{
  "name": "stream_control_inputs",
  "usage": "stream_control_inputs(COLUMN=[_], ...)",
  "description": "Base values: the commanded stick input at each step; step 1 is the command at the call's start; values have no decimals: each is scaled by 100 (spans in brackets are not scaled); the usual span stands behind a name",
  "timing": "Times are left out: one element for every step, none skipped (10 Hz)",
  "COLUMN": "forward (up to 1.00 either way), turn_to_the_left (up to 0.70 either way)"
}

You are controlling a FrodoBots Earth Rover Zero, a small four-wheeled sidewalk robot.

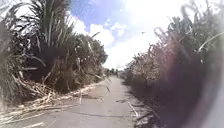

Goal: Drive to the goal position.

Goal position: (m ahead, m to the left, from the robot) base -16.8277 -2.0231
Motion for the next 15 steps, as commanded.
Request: stream_control_inputs(forward=[45,45,45,45,45,45,45,45,45,45,45,45,45,45,45], turn_to_the_left=[0,0,0,-22,-22,-22,0,0,-7,-13,-18,0,0,0,0])
